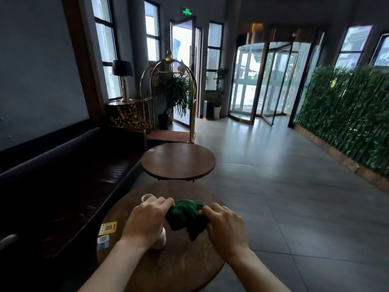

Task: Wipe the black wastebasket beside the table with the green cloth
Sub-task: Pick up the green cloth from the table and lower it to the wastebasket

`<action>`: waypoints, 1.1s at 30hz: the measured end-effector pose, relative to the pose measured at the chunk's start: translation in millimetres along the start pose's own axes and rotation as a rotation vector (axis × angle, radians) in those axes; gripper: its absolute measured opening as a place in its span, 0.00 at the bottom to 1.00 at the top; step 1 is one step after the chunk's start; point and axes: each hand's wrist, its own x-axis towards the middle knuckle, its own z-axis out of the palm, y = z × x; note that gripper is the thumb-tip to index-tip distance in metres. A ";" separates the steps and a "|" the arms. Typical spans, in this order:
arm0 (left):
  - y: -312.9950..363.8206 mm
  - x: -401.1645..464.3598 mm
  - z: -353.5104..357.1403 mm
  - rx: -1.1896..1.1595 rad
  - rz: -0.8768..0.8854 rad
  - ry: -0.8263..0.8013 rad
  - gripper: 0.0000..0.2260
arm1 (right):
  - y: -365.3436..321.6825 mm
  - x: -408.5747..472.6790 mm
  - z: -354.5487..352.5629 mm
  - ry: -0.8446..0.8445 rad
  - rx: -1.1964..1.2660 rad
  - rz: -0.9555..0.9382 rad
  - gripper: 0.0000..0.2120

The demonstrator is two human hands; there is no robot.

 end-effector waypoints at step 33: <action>21.8 -99.2 -108.4 0.004 -0.019 0.104 0.15 | -80.8 -59.7 -87.9 0.083 -0.074 -0.053 0.13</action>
